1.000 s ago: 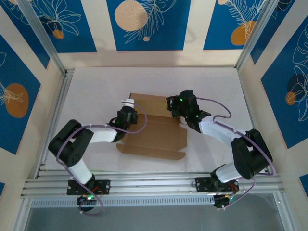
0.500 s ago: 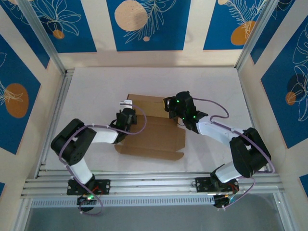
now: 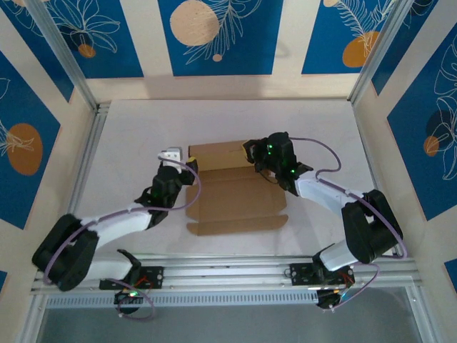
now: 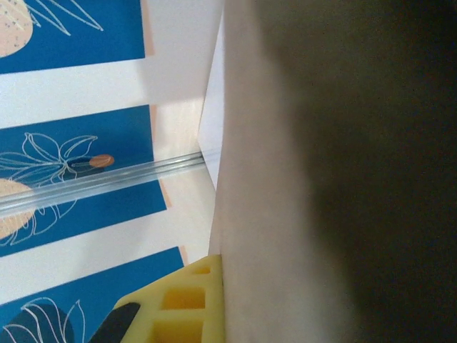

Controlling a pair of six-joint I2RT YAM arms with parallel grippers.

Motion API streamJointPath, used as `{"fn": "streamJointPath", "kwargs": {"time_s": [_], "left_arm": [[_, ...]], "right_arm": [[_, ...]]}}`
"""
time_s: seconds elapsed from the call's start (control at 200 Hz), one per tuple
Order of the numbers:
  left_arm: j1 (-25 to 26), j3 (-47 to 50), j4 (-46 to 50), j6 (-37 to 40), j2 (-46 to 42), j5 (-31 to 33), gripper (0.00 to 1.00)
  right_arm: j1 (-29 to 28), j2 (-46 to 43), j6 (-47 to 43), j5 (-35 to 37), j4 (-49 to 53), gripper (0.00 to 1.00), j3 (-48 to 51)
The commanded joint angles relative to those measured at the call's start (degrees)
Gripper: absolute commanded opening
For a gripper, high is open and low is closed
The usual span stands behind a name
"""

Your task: Fold the paper box

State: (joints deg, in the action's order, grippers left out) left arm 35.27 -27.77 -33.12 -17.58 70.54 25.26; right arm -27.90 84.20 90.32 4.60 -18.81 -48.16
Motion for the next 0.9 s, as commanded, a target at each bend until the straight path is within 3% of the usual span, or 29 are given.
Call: {"fn": "streamJointPath", "kwargs": {"time_s": [0.0, 0.055, 0.155, 0.24, 0.355, 0.5, 0.65, 0.895], "left_arm": [[-0.4, 1.7, 3.6, 2.5, -7.3, -5.7, 0.65], [-0.4, 1.3, 5.7, 2.9, -10.5, -7.4, 0.65], [-1.1, -1.9, 12.3, 1.5, -12.9, -4.8, 0.70], [-3.6, -6.1, 17.5, -1.7, -11.1, -4.8, 0.75], [-8.2, -11.1, 22.5, -7.9, -5.3, -9.8, 0.77], [-12.3, -11.9, 17.1, -14.4, 1.4, -19.8, 0.76], [-12.7, -12.0, 9.7, -16.7, 6.1, -28.5, 0.73], [-12.7, -9.3, 5.2, -19.5, 7.3, -31.6, 0.70]], "right_arm": [[1.0, 1.4, -4.7, -2.8, -2.4, 0.07, 0.9], [1.5, 1.7, -5.4, -3.5, -2.9, 0.07, 1.5], [2.0, 2.1, -6.9, -4.9, -3.3, 0.07, 2.6], [2.2, 2.3, -8.7, -5.4, -1.6, 0.07, 2.8], [2.6, 2.7, -9.6, -5.6, -0.9, 0.08, 3.9], [2.9, 3.8, -9.5, -6.8, -0.8, 0.08, 5.0], [2.9, 4.5, -10.2, -6.8, 0.0, 0.07, 5.2], [2.8, 5.9, -10.2, -7.2, -0.1, 0.07, 6.1]]}}
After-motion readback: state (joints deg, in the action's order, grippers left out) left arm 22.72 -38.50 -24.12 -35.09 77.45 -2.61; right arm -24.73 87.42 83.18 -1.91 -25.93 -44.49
